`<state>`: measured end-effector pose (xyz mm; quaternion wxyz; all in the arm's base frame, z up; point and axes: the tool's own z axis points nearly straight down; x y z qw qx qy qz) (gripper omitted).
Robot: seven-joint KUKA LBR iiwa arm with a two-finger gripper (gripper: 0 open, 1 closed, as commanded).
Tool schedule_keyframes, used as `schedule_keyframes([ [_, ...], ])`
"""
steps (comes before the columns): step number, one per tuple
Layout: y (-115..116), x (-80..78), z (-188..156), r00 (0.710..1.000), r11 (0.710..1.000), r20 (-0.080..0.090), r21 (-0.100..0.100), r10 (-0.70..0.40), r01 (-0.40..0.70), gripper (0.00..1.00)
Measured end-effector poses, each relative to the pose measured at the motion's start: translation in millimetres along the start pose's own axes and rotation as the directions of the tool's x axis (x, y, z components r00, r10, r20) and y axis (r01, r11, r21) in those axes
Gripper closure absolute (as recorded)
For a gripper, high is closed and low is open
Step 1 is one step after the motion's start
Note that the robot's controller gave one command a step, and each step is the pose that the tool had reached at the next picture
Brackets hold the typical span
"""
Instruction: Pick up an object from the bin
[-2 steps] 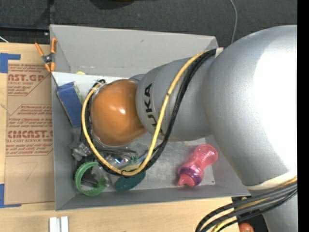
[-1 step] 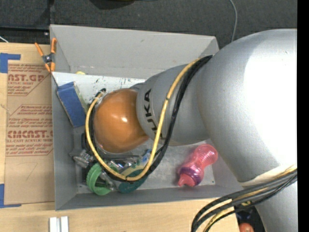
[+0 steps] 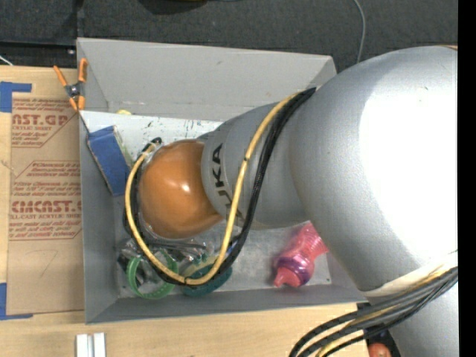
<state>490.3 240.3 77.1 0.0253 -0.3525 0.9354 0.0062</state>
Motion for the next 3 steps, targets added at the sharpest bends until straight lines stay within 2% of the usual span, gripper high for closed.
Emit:
schedule_keyframes([
  [2,0,-0.5,-11,1.000,1.000,0.000,0.001,-0.001,0.001,1.00],
  [3,1,-0.8,-46,1.000,1.000,-0.004,-0.001,0.000,0.000,1.00],
])
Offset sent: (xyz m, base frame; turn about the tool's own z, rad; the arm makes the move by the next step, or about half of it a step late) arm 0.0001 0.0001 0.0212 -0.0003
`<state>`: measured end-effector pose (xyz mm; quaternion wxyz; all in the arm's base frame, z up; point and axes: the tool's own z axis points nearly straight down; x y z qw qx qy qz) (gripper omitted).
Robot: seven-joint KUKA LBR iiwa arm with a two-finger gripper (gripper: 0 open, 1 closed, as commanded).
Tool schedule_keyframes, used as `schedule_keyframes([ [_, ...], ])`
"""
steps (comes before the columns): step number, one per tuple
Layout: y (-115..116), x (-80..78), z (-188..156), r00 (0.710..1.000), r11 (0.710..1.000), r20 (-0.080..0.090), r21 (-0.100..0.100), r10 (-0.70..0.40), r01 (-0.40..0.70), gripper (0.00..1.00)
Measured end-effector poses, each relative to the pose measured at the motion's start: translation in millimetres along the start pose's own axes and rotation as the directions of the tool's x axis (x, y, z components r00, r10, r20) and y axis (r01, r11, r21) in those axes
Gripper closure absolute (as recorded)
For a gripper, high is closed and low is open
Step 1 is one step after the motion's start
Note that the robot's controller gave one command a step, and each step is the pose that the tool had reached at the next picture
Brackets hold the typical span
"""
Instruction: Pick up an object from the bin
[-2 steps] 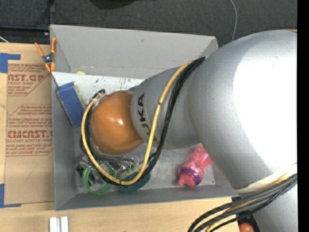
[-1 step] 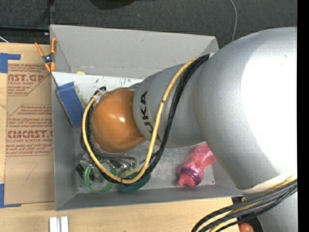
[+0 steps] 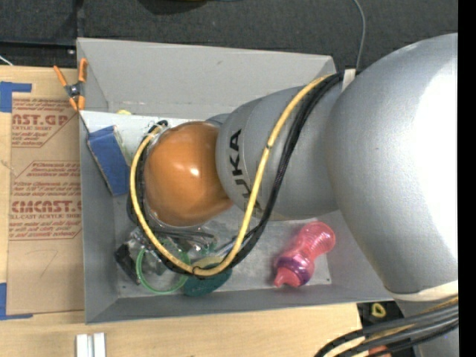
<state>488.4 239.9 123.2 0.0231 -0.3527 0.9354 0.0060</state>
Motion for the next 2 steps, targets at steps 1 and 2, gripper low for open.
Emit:
schedule_keyframes([
  [1,-0.3,-2.5,-18.8,1.000,1.000,0.006,0.001,0.000,0.000,1.00],
  [2,0.0,-2.0,-20.9,1.000,1.000,0.003,0.001,0.000,0.000,1.00],
])
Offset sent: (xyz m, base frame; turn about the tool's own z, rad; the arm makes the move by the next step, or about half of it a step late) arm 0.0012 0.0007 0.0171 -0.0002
